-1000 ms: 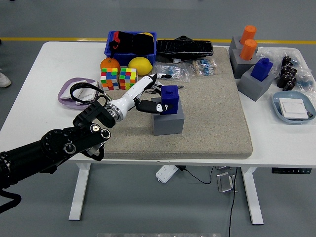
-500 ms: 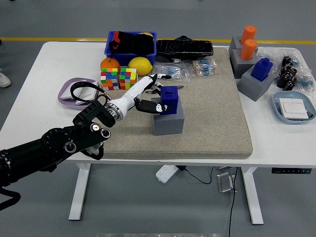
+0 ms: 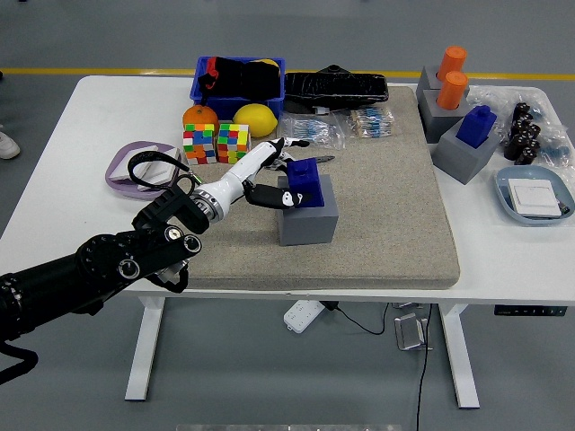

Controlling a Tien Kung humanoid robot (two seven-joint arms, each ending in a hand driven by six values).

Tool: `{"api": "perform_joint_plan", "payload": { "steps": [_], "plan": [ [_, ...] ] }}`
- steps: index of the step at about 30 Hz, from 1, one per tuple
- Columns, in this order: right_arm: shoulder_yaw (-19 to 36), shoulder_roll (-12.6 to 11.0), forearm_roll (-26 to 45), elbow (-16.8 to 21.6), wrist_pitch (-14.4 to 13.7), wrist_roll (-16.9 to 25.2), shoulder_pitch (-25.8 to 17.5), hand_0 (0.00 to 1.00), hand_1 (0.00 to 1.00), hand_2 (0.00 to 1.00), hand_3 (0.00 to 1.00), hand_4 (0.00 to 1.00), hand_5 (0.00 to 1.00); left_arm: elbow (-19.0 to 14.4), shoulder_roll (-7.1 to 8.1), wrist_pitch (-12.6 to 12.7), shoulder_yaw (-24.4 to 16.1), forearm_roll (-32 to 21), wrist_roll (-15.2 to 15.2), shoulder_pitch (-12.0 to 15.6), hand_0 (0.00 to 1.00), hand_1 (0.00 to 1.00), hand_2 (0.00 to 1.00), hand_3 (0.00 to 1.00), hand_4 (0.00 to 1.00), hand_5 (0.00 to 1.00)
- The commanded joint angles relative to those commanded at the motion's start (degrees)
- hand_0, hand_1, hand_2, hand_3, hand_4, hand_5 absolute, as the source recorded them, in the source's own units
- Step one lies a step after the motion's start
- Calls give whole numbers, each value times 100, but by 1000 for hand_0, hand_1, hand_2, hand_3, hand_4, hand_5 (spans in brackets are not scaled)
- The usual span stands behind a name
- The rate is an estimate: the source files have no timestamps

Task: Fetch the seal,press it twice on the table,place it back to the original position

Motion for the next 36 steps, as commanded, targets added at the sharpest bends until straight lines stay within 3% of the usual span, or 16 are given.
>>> {"api": "perform_joint_plan", "payload": {
  "steps": [36],
  "plan": [
    [1,-18,38,11,1,1,11,871,739,714,735,836,508,-88,200,-100,96,184,219,-150,876,556,464,873,736,2]
  ]
}}
